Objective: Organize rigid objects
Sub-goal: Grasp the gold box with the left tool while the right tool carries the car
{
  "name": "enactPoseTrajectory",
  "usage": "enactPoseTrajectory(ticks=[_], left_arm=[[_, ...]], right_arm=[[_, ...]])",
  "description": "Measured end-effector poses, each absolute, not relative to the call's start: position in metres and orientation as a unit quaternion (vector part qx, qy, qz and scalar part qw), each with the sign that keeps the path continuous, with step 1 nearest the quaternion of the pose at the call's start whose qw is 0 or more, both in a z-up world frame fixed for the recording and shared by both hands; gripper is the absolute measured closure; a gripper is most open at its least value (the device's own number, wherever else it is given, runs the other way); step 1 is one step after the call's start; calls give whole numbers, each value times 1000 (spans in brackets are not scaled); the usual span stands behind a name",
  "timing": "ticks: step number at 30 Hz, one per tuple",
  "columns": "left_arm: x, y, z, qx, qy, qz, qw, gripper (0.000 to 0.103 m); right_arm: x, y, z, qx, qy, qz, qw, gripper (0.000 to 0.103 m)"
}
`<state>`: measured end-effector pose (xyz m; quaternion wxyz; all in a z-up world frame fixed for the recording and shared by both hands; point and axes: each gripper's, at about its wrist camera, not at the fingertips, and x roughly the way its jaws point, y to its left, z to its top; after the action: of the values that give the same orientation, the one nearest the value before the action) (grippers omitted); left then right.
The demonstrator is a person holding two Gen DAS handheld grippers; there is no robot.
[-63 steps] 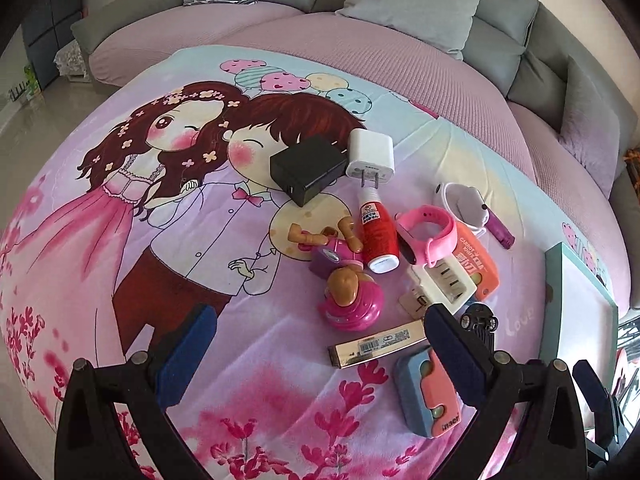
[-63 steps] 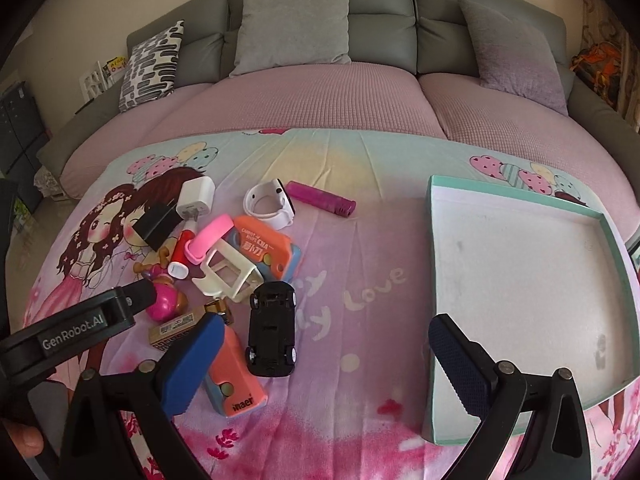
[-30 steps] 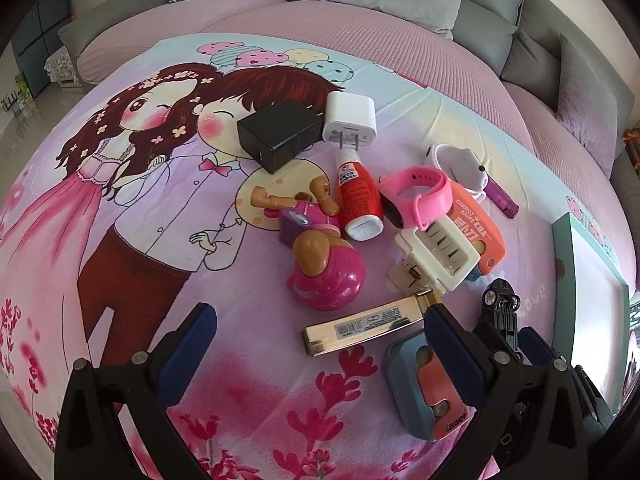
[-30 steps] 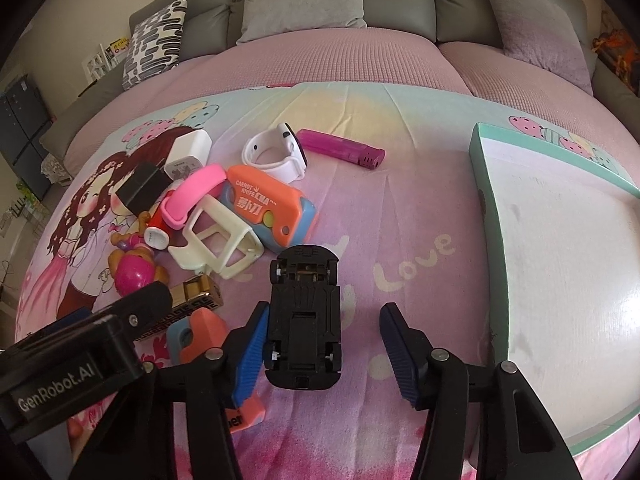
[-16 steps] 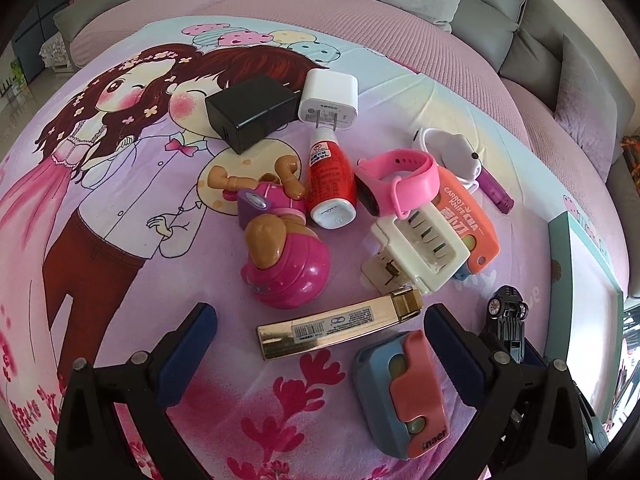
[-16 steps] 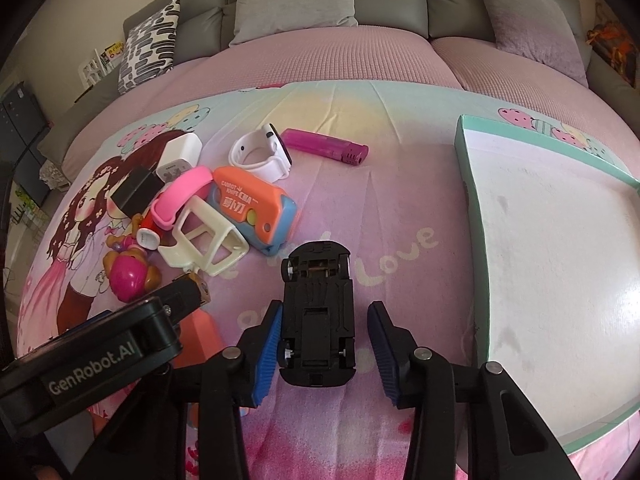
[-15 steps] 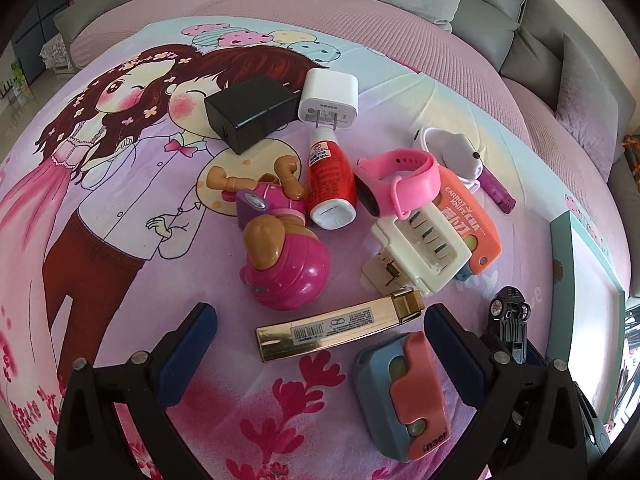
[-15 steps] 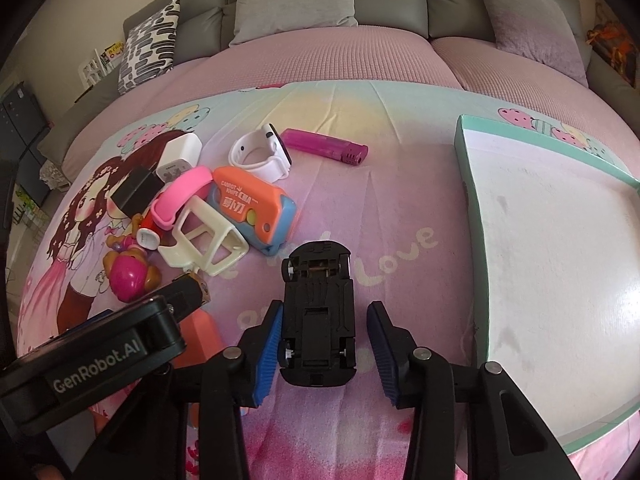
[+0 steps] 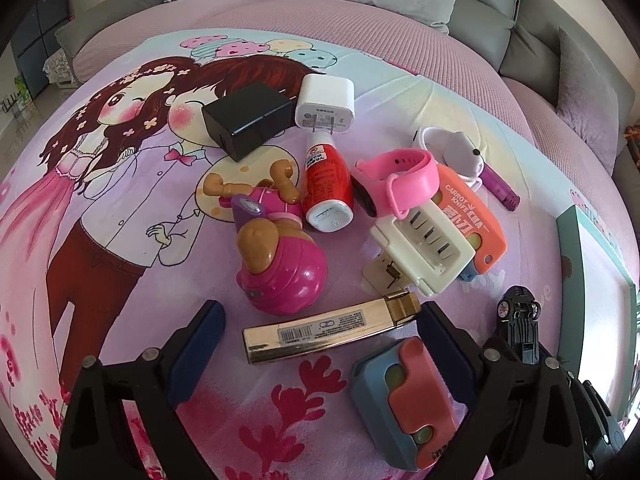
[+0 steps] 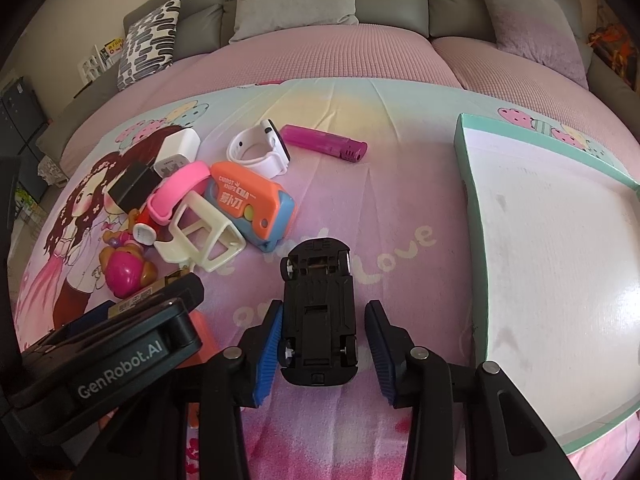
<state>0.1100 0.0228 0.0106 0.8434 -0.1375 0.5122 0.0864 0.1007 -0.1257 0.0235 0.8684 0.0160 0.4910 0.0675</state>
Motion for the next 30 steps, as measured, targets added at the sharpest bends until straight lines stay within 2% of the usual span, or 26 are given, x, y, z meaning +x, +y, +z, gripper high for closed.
enactPoseTrajectory(ticks=[3, 11, 15, 30], left_arm=[[110, 21, 14, -139, 511, 72, 845, 20], [108, 21, 16, -147, 511, 66, 845, 20], [105, 28, 23, -153, 505, 63, 847, 20], [85, 30, 74, -151, 445, 53, 881, 20]], right_arm=[[100, -127, 24, 16, 491, 68, 868, 60], [99, -127, 24, 21, 490, 70, 869, 60], [99, -133, 26, 38, 488, 70, 869, 67], [85, -153, 65, 74, 426, 67, 899, 67]])
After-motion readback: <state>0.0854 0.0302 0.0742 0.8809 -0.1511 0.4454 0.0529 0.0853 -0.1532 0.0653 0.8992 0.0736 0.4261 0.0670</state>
